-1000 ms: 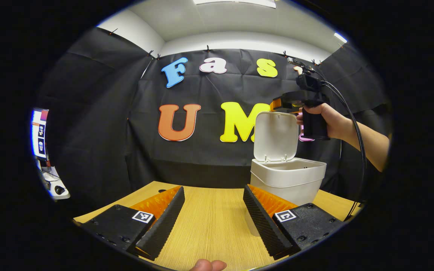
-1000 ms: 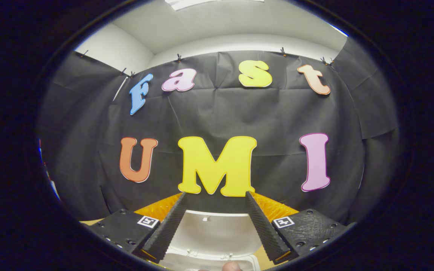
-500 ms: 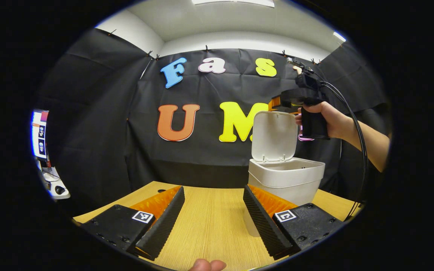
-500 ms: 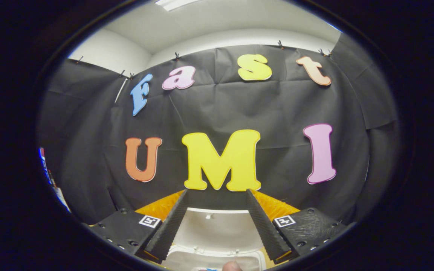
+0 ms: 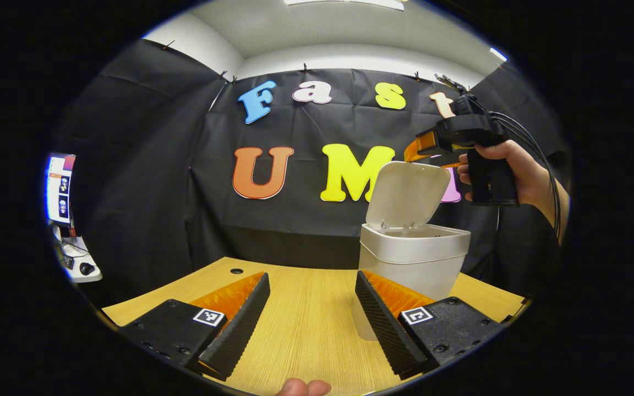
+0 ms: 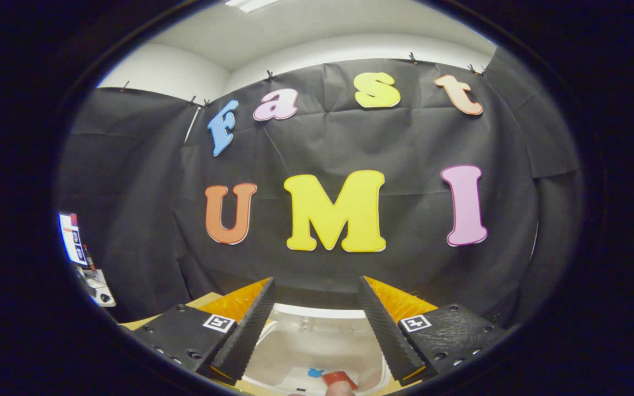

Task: Press the lid of the desktop garbage bin to open it, pick up the crumpled paper on the desktop and throw it into the bin, then pick up the pop can on the desktop and drop it into the bin, and finally close the garbage bin lid.

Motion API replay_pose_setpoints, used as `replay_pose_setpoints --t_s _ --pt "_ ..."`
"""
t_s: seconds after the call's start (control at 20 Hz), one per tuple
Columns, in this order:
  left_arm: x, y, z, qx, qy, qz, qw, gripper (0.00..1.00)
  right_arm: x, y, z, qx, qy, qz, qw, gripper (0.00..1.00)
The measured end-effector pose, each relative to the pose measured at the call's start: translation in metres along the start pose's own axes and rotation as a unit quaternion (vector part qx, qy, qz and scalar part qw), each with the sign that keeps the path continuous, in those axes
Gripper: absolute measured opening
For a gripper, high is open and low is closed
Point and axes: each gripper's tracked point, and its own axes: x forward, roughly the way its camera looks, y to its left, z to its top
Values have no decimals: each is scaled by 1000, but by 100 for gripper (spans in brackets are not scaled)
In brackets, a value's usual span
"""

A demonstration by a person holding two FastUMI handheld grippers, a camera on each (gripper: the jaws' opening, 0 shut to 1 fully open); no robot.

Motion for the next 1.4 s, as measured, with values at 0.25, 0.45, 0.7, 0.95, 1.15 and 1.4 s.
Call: replay_pose_setpoints --t_s 0.25,0.45,0.7,0.95,1.15,1.4 --pt "-4 -15 -9 -3 6 -14 1000 100 -32 0 -48 -3 30 9 1000 95" --pt "-8 -20 -12 3 10 -14 1000 100 -38 -3 -86 15 69 18 997 95" --pt "-10 -19 -19 6 14 -9 1000 100 -34 -10 -118 15 98 19 995 94" --pt "-8 -21 -22 7 22 -4 1000 100 -34 -11 -132 -7 97 22 995 96" --pt "-9 -23 -23 4 24 -6 1000 100 -33 -11 -139 6 86 31 996 99" --pt "-7 -30 -25 0 26 -11 1000 100 -32 -13 -147 -8 71 33 997 100"
